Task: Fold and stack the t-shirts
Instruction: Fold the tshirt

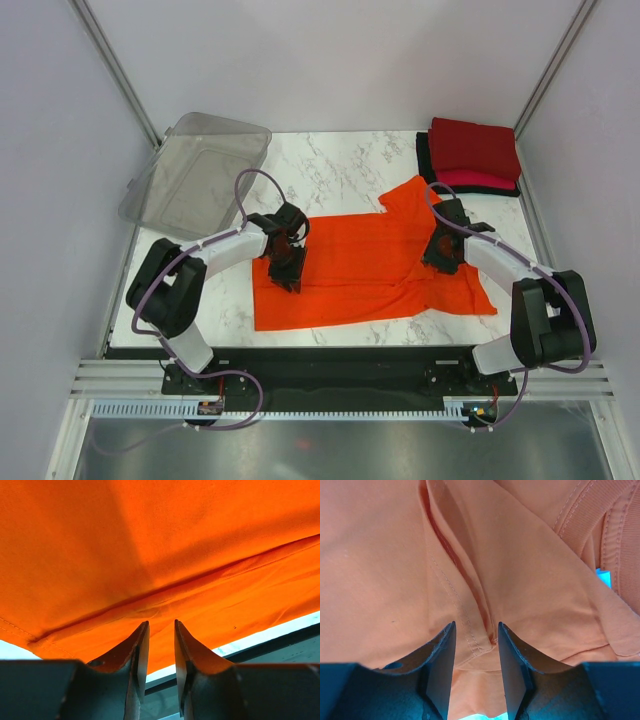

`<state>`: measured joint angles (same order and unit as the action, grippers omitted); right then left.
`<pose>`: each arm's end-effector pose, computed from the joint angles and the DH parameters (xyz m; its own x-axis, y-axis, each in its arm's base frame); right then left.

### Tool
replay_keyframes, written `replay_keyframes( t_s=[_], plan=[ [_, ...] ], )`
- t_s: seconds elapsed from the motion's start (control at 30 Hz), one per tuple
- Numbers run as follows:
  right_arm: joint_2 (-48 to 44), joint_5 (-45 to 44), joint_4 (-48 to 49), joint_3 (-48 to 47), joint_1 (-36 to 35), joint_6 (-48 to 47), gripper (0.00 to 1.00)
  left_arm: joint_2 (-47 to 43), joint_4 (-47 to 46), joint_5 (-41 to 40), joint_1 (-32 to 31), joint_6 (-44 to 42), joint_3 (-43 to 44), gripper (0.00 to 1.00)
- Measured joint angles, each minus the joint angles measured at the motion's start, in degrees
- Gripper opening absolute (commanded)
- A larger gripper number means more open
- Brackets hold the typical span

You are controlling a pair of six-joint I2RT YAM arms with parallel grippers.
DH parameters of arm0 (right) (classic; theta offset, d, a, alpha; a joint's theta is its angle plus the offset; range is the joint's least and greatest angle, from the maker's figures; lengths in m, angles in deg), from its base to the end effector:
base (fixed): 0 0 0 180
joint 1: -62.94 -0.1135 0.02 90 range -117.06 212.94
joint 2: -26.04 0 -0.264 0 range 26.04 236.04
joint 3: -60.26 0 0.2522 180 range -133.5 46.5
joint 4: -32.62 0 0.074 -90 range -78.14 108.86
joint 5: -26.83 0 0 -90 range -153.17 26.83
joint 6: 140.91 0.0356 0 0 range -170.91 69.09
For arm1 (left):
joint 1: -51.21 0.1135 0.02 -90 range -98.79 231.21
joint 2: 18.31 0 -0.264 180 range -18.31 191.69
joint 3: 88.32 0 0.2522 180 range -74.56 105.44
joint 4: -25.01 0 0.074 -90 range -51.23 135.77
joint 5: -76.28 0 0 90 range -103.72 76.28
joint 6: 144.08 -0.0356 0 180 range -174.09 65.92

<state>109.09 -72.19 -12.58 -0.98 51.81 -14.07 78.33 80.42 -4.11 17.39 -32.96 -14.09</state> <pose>0.2609 0.0456 0.1814 -0.8012 0.4459 -0.3991 0.4371 0.8916 0.1187 0.2515 -0.1756 0.1729 -0.9658 0.2194 -0.1380 0.2466 0.9419 -0.2282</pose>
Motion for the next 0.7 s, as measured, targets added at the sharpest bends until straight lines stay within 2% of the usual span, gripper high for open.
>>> replay_keyframes(
  t_s=[0.3,0.33,0.37,0.43,0.7],
  plan=[
    [-1.01,0.42,2.36,4.02,0.00,2.25,0.44,0.00,-0.07,-0.39,-0.02,0.00,0.00,0.35],
    [-1.05,0.42,2.47,4.33,0.00,2.40,0.40,0.00,-0.07,-0.42,-0.02,0.00,0.00,0.35],
    [-1.07,0.44,2.71,4.61,0.00,2.58,0.29,0.00,-0.07,-0.44,-0.02,0.00,0.00,0.35],
    [-1.29,0.52,3.21,4.98,0.00,2.80,0.17,0.00,-0.07,-0.66,-0.02,0.00,0.00,0.35],
    [-2.93,0.66,3.89,4.15,0.00,2.12,0.01,0.37,0.22,-3.56,-0.02,0.02,0.00,0.35]
  ],
)
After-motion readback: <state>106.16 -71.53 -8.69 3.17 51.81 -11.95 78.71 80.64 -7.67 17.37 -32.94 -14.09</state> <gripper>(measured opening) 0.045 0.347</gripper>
